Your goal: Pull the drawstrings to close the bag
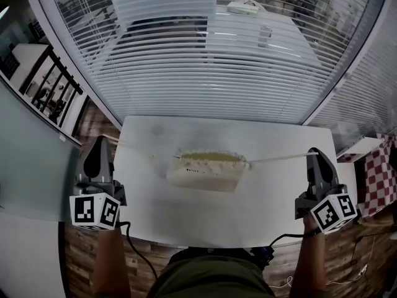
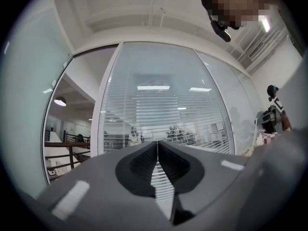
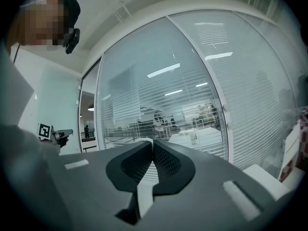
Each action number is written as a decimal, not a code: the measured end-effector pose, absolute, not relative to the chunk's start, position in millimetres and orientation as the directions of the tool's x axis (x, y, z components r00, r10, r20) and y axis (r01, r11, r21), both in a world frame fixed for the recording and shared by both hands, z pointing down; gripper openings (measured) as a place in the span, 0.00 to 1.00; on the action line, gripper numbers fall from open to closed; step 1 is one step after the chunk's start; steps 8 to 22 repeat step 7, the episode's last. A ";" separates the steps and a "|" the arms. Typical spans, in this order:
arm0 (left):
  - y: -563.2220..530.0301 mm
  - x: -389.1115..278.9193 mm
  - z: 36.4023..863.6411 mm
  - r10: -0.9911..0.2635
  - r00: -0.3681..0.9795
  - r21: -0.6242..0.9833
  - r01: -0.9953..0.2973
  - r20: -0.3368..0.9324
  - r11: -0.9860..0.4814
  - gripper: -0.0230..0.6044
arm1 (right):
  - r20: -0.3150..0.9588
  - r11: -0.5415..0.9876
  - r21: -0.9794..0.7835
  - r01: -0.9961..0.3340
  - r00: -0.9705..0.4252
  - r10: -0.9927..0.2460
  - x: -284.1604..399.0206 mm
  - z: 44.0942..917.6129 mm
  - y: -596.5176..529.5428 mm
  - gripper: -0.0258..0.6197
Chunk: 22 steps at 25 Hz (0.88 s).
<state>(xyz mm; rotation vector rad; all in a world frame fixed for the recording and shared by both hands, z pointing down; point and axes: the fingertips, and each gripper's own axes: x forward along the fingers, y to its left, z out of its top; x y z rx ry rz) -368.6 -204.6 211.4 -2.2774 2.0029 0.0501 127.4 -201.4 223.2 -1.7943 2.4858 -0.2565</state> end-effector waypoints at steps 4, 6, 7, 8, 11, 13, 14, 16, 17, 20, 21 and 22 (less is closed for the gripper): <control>-203.2 -365.4 217.1 -0.987 0.133 -0.053 -0.990 -0.088 -0.129 0.05 | 0.048 0.307 -0.175 -0.936 -0.319 -0.946 130.3 228.3 -198.7 0.06; -204.6 -367.5 219.9 -0.987 0.135 -0.049 -0.990 -0.083 -0.131 0.05 | 0.050 0.306 -0.174 -0.936 -0.319 -0.946 128.0 230.2 -199.3 0.06; -205.4 -368.7 221.3 -0.987 0.136 -0.048 -0.990 -0.081 -0.132 0.05 | 0.051 0.306 -0.174 -0.936 -0.319 -0.946 126.7 231.1 -199.6 0.06; -205.4 -368.7 221.3 -0.987 0.136 -0.048 -0.990 -0.081 -0.132 0.05 | 0.051 0.306 -0.174 -0.936 -0.319 -0.946 126.7 231.1 -199.6 0.06; -205.4 -368.7 221.3 -0.987 0.136 -0.048 -0.990 -0.081 -0.132 0.05 | 0.051 0.306 -0.174 -0.936 -0.319 -0.946 126.7 231.1 -199.6 0.06; -205.4 -368.7 221.3 -0.987 0.136 -0.048 -0.990 -0.081 -0.132 0.05 | 0.051 0.306 -0.174 -0.936 -0.319 -0.946 126.7 231.1 -199.6 0.06; -205.4 -368.7 221.3 -0.987 0.136 -0.048 -0.990 -0.081 -0.132 0.05 | 0.051 0.306 -0.174 -0.936 -0.319 -0.946 126.7 231.1 -199.6 0.06; -205.4 -368.7 221.3 -0.987 0.136 -0.048 -0.990 -0.081 -0.132 0.05 | 0.051 0.306 -0.174 -0.936 -0.319 -0.946 126.7 231.1 -199.6 0.06; -205.4 -368.7 221.3 -0.987 0.136 -0.048 -0.990 -0.081 -0.132 0.05 | 0.051 0.306 -0.174 -0.936 -0.319 -0.946 126.7 231.1 -199.6 0.06; -205.4 -368.7 221.3 -0.987 0.136 -0.048 -0.990 -0.081 -0.132 0.05 | 0.051 0.306 -0.174 -0.936 -0.319 -0.946 126.7 231.1 -199.6 0.06; -205.4 -368.7 221.3 -0.987 0.136 -0.048 -0.990 -0.081 -0.132 0.05 | 0.051 0.306 -0.174 -0.936 -0.319 -0.946 126.7 231.1 -199.6 0.06; -205.4 -368.7 221.3 -0.987 0.136 -0.048 -0.990 -0.081 -0.132 0.05 | 0.051 0.306 -0.174 -0.936 -0.319 -0.946 126.7 231.1 -199.6 0.06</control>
